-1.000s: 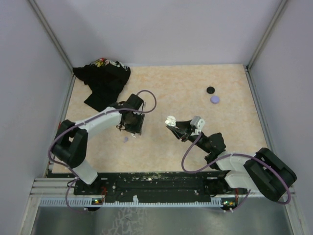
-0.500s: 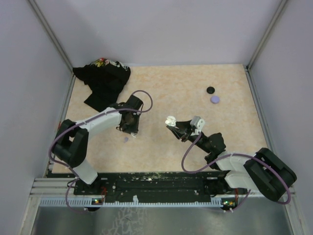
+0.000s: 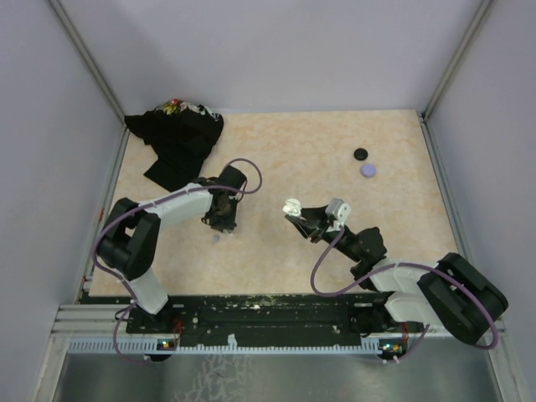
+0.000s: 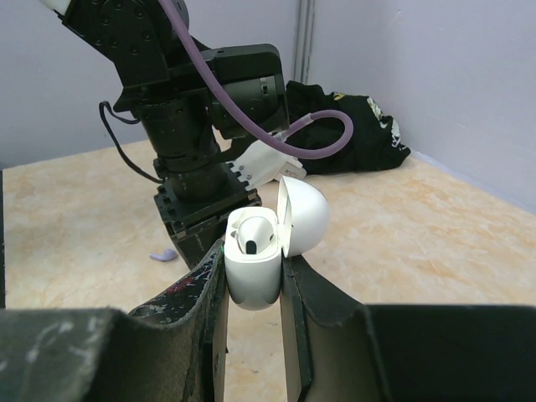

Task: Insert the wireless bluetooth earbuds into the charging case
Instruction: Pick up the earbud from the center of the board, then place the earbud in the charging case, then close the charging case.

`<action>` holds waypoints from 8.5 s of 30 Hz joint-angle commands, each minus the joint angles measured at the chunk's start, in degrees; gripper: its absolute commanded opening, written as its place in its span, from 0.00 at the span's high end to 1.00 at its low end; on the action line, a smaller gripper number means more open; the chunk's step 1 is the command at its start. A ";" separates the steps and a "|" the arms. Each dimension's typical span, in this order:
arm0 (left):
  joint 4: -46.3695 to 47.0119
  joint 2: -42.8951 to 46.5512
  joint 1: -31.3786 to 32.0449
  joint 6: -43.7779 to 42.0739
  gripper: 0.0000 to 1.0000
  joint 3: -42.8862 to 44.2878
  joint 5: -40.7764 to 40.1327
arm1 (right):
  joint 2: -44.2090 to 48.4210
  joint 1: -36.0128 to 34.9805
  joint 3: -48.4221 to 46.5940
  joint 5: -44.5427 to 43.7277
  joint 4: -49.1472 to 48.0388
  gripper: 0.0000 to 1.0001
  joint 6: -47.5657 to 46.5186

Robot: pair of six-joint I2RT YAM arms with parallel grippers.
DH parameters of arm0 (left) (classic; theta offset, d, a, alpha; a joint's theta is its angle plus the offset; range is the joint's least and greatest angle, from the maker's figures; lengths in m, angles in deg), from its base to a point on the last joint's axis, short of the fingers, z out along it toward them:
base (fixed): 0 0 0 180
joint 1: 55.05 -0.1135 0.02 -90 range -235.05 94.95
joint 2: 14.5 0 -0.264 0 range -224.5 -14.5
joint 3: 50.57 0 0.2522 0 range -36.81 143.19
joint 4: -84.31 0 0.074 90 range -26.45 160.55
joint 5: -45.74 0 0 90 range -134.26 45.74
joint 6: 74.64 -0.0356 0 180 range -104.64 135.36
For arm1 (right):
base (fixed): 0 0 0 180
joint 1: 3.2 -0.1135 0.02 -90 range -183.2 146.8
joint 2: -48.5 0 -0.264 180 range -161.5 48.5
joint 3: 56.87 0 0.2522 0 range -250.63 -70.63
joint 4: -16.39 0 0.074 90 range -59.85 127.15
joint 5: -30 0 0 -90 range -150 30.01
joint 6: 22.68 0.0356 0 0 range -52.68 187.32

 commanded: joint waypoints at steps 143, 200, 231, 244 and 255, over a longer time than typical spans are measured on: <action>51.71 33.37 26.42 -42.92 0.75 -12.07 11.19 | 1.10 -4.92 -5.54 -10.19 -10.14 1.00 1.08; 35.72 30.03 26.51 -10.10 0.17 1.39 -4.82 | 2.52 -4.94 -5.20 -13.81 -6.52 1.00 0.72; 31.62 34.57 19.57 -10.31 0.11 -1.28 -4.61 | 3.64 -4.89 -4.65 -9.63 -7.45 1.00 2.69; 40.10 37.78 3.37 -3.08 0.02 -5.33 39.23 | 4.02 -2.78 -8.88 0.83 -0.05 1.00 4.68; 45.60 30.42 2.96 1.53 0.02 -4.44 51.62 | 0.92 -2.78 -12.69 6.92 -1.41 1.00 8.23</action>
